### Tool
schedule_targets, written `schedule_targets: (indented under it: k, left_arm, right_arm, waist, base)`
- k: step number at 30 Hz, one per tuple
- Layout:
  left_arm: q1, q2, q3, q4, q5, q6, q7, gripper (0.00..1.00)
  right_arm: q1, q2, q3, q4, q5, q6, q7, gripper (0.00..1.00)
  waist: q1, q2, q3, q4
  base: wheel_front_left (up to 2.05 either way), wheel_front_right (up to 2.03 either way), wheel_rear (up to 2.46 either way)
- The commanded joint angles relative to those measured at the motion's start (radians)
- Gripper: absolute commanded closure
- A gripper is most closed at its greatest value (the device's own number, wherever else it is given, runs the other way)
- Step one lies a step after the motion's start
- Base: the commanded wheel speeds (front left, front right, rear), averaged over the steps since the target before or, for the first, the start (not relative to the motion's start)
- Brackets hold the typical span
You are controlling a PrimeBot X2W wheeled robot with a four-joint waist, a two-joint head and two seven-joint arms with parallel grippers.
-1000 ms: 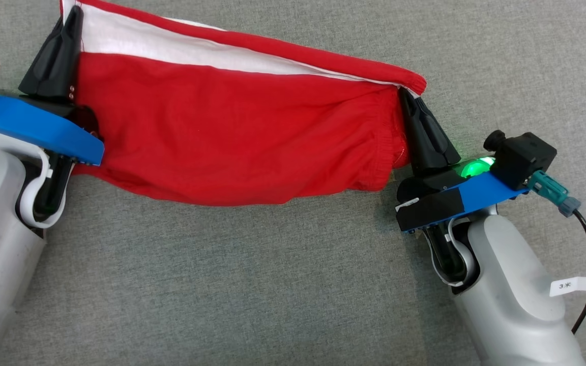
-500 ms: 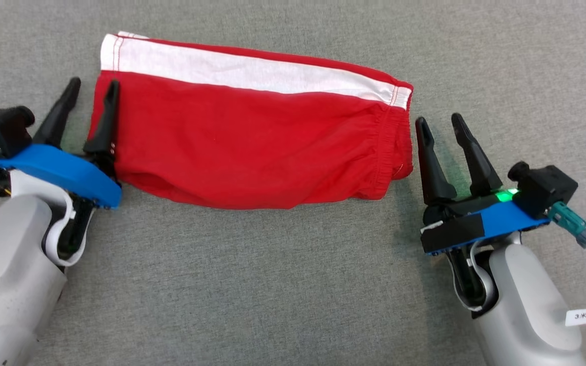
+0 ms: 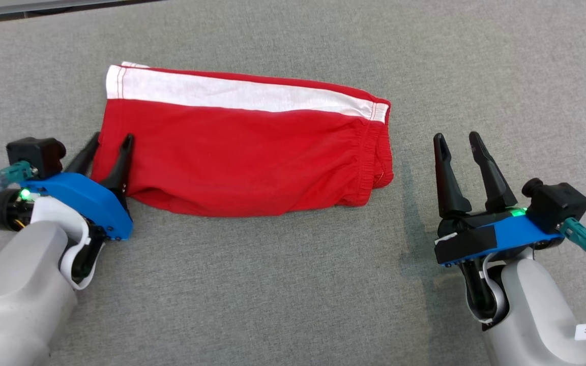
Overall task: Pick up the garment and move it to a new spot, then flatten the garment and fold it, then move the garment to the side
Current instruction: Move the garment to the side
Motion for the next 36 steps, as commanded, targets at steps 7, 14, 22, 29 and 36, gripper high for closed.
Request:
schedule_targets:
  k: [7,14,22,29,36]
  left_arm:
    - [0.069,-0.057,-0.034,0.069,-0.034,0.001,-0.041,1.00]
    - [0.155,-0.111,0.000,0.107,-0.044,0.001,-0.073,1.00]
    - [0.247,-0.161,0.103,0.068,0.046,0.019,-0.076,0.32]
    - [0.300,-0.190,0.243,-0.034,0.201,0.032,-0.076,0.00]
    - [0.345,-0.226,0.353,-0.113,0.330,0.014,-0.076,0.00]
  right_arm:
    - [0.053,-0.004,-0.027,0.020,-0.017,0.000,-0.001,0.00]
    - [0.108,-0.004,-0.045,0.071,-0.033,0.000,-0.001,0.00]
    - [0.136,-0.004,-0.052,0.111,-0.050,0.000,-0.001,0.00]
    - [0.069,-0.004,-0.035,0.144,-0.059,0.000,-0.001,0.00]
    - [-0.052,-0.004,-0.041,0.271,-0.083,0.000,-0.001,0.00]
  waist:
    - [0.0002,0.0003,-0.084,0.018]
    - [0.0002,0.0003,-0.192,0.062]
    - [0.0002,0.0003,-0.227,0.125]
    - [0.0002,0.0003,-0.194,0.183]
    - [0.0002,0.0003,-0.166,0.242]
  base:
    - [0.00,0.00,0.00]
    - [0.00,0.00,0.00]
    - [0.00,0.00,0.00]
    - [0.00,0.00,0.00]
    - [0.00,0.00,0.00]
